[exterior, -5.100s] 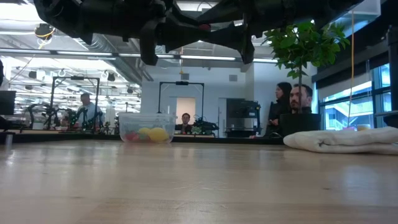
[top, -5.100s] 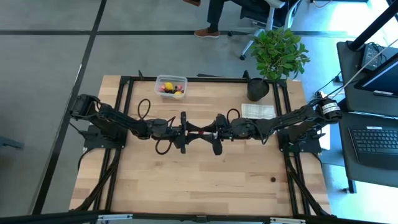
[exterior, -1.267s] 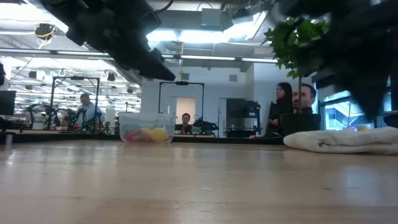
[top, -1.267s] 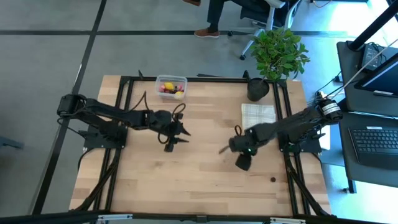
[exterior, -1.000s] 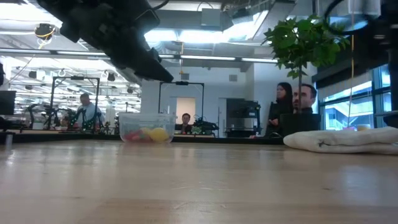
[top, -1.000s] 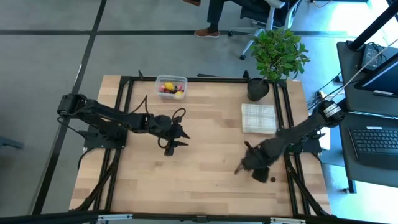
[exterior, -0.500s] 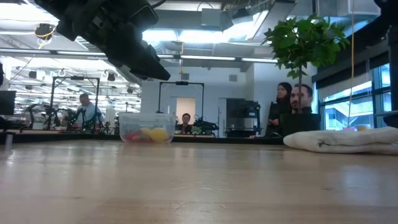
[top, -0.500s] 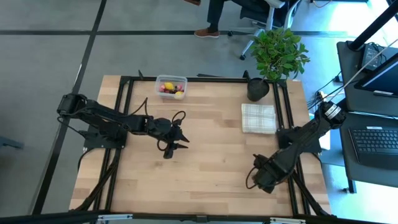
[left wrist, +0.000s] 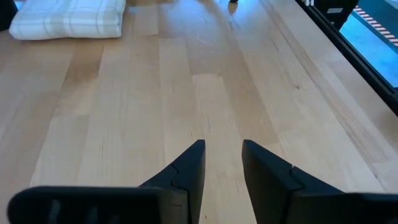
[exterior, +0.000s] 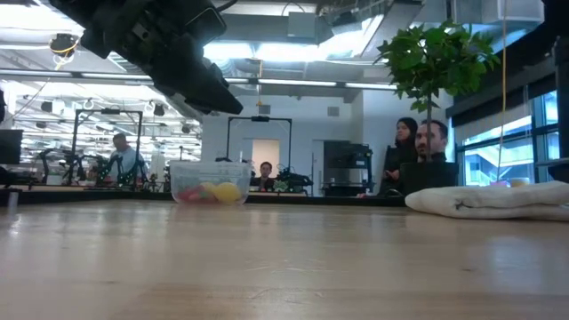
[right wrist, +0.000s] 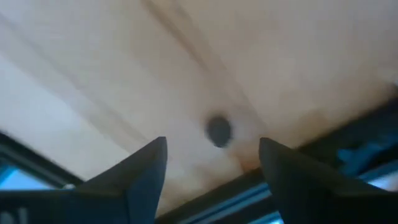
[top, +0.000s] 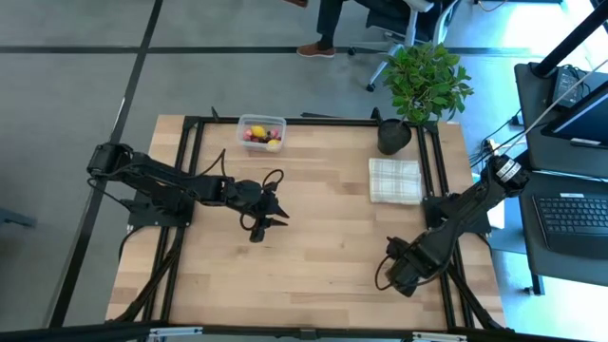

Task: Pick and placing Produce into tupperware
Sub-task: Put the blackberry into the transparent bin

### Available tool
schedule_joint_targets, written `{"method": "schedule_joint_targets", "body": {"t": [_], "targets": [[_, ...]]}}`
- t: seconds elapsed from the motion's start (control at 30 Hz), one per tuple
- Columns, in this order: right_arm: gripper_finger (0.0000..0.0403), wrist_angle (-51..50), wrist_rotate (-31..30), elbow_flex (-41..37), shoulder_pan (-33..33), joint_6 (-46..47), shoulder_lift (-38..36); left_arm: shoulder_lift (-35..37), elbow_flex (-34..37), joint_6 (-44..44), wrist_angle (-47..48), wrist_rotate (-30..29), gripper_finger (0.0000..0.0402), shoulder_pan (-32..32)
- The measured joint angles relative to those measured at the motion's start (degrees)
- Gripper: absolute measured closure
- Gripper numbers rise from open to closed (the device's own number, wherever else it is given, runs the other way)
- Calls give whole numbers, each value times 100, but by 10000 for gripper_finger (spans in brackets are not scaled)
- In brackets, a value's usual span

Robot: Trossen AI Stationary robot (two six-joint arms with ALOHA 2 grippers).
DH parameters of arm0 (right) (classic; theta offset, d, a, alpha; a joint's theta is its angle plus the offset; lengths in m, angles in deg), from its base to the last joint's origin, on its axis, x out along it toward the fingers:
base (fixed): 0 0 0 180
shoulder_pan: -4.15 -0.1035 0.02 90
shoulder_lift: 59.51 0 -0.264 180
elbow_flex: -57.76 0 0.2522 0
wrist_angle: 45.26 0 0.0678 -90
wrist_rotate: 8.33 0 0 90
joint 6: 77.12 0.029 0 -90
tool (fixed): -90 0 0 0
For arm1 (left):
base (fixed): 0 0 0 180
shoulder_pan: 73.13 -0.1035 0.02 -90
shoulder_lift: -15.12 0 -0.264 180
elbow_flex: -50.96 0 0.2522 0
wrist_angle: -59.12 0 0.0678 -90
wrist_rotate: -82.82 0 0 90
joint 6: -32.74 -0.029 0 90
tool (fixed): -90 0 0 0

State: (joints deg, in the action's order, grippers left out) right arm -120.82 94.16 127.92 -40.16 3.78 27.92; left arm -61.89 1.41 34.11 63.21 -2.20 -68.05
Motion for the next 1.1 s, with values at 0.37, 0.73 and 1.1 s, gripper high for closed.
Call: {"method": "schedule_joint_targets", "body": {"t": [0.37,0.73,1.1], "targets": [[140,452,-79,-200,-359,764,15,0,-2,-10,0,0,320,-2],[142,1236,-160,-778,-664,1358,17,0,-2,-39,0,2,338,-2],[142,1732,-29,-1263,-662,1361,17,0,-2,-42,2,2,355,-2]]}}
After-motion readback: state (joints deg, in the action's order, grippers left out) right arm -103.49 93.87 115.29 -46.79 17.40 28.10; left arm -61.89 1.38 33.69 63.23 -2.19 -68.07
